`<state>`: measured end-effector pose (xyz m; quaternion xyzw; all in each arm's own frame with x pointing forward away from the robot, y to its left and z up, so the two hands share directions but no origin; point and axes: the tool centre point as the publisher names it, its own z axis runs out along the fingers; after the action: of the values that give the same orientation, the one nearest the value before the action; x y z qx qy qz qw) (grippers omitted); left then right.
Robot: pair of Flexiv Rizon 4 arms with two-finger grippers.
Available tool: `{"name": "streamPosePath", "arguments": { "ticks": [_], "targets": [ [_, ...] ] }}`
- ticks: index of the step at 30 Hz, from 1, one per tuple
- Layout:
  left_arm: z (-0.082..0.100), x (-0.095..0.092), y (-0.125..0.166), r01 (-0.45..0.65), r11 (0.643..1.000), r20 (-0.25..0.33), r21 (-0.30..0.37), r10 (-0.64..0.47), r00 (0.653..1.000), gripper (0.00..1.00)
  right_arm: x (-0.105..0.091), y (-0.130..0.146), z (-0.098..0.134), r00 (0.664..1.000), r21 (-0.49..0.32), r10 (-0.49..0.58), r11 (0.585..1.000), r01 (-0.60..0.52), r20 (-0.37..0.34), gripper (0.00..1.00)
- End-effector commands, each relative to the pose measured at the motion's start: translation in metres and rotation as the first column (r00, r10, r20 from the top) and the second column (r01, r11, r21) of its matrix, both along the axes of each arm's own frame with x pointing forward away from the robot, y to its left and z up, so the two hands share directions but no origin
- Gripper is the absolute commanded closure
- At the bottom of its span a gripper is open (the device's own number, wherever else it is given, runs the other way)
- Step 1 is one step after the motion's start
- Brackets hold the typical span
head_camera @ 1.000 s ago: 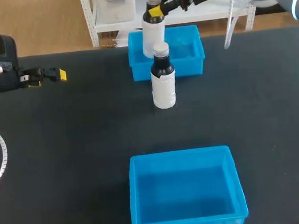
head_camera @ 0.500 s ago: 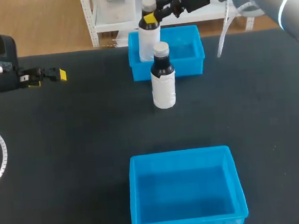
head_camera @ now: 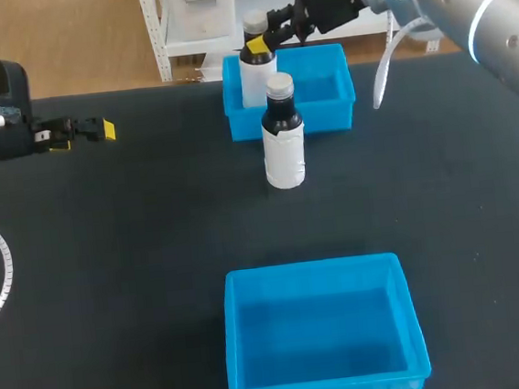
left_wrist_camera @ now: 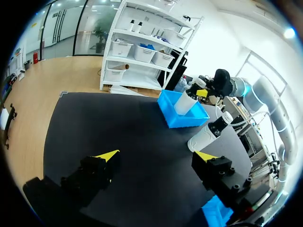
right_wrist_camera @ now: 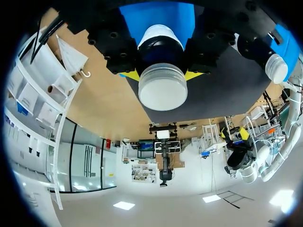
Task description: Pick up the bottle, and place it in the far bin if it is heavy, or in the near bin if it is light.
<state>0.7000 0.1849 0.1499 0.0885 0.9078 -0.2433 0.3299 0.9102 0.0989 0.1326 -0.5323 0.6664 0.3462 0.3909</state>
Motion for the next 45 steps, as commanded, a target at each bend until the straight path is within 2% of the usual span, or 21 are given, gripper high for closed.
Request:
{"name": "streamPosePath", "arguments": {
  "ticks": [1, 2, 3, 11, 15, 20, 26, 32, 36, 40, 45],
  "targets": [
    [0.000, 0.000, 0.000, 0.000, 1.000, 0.000, 0.000, 0.000, 1.000, 0.00, 0.013, 0.006, -0.001, 0.790, 0.149, 0.557, 0.830, -0.537, -0.257, 0.52],
    [0.000, 0.000, 0.000, 0.000, 1.000, 0.000, 0.000, 0.000, 1.000, 0.00, 0.013, 0.006, -0.002, 0.790, 0.147, 0.555, 0.831, -0.536, -0.259, 0.21],
    [0.000, 0.000, 0.000, 0.000, 1.000, 0.000, 0.000, 0.000, 1.000, 0.00, 0.013, 0.006, -0.002, 0.791, 0.145, 0.553, 0.833, -0.535, -0.261, 0.00],
    [0.000, 0.000, 0.000, 0.000, 1.000, 0.000, 0.000, 0.000, 1.000, 0.00, 0.015, 0.002, -0.005, 0.803, 0.123, 0.534, 0.844, -0.522, -0.263, 0.00],
    [0.000, 0.000, 0.000, 0.000, 1.000, 0.000, 0.000, 0.000, 1.000, 0.00, 0.017, -0.009, -0.002, 0.823, 0.087, 0.511, 0.858, -0.507, -0.247, 0.00],
    [0.000, 0.000, 0.000, 0.000, 1.000, 0.000, 0.000, 0.000, 1.000, 0.00, 0.025, -0.047, 0.009, 0.864, 0.068, 0.449, 0.892, -0.446, -0.228, 0.00],
    [0.000, 0.000, 0.000, 0.000, 1.000, 0.000, 0.000, 0.000, 1.000, 0.00, 0.024, -0.096, 0.022, 0.905, 0.054, 0.373, 0.927, -0.370, -0.202, 0.00],
    [0.000, 0.000, 0.000, 0.000, 1.000, 0.000, 0.000, 0.000, 1.000, 0.00, 0.008, -0.146, 0.041, 0.949, 0.039, 0.281, 0.960, -0.278, -0.145, 0.00],
    [0.000, 0.000, 0.000, 0.000, 1.000, 0.000, 0.000, 0.000, 1.000, 0.00, -0.009, -0.171, 0.052, 0.965, 0.032, 0.235, 0.972, -0.233, -0.115, 0.00],
    [0.000, 0.000, 0.000, 0.000, 1.000, 0.000, 0.000, 0.000, 1.000, 0.00, -0.035, -0.183, 0.056, 0.974, 0.000, 0.207, 0.978, -0.208, -0.090, 0.00],
    [0.000, 0.000, 0.000, 0.000, 1.000, 0.000, 0.000, 0.000, 1.000, 0.00, -0.067, -0.183, 0.053, 0.979, -0.026, 0.191, 0.981, -0.194, -0.072, 0.00]
  ]
}}
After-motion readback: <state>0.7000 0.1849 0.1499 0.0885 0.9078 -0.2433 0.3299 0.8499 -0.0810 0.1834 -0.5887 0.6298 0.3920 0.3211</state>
